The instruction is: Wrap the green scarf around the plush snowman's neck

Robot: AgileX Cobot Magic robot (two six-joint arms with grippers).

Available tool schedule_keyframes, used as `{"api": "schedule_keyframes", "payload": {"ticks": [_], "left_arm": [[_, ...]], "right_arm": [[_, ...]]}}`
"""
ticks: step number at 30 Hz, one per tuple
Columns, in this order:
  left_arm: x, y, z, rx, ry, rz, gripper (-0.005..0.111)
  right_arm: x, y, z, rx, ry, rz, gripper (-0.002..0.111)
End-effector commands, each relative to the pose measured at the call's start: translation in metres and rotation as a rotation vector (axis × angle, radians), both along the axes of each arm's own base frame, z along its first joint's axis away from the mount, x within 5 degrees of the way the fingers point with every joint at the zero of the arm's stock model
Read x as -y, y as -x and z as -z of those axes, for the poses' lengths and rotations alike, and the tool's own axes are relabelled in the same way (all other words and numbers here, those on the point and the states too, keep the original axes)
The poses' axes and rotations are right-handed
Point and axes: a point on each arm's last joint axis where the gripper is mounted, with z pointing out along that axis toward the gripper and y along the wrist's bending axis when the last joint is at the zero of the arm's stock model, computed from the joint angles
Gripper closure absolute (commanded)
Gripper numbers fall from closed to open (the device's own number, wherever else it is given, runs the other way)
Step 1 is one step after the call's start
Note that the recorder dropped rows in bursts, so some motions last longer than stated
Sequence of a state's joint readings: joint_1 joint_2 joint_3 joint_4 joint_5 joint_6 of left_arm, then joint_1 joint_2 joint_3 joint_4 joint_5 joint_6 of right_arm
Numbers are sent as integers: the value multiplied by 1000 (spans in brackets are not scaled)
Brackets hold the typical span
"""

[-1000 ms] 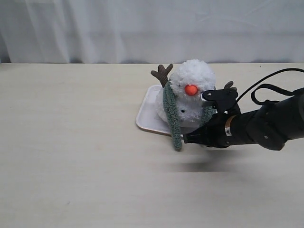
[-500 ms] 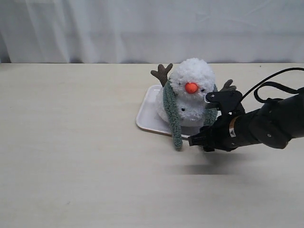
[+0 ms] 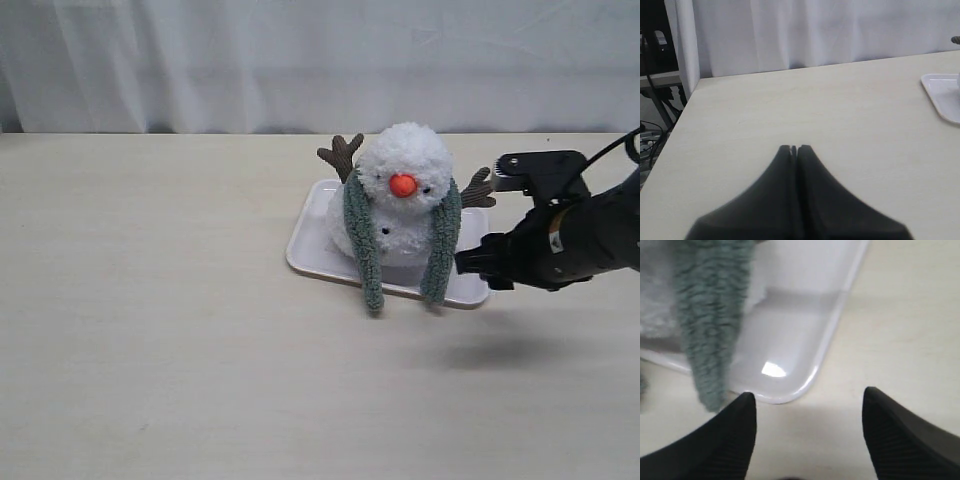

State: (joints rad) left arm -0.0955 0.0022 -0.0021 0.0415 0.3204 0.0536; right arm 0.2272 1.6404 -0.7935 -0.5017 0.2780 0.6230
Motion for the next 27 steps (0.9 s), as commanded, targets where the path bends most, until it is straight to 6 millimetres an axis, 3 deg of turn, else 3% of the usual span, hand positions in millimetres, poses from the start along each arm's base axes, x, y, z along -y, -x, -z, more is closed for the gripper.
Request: {"api": "schedule_keyframes", "payload": {"ticks": [1,11,20,27], "left_arm": [[0,0,-1,12,5,-1,107],[0,0,-1,12,5,-1,107],[0,0,-1,12,5,-1,107],[0,0,-1,12,5,-1,107]], "right_arm": [[29,-6,8,-9,-39,138,54],[25,-34,47,-10,-139,161,67],[23,-51,53,0,-157,177,66],[23,-51,54,0,-149,163,66]]}}
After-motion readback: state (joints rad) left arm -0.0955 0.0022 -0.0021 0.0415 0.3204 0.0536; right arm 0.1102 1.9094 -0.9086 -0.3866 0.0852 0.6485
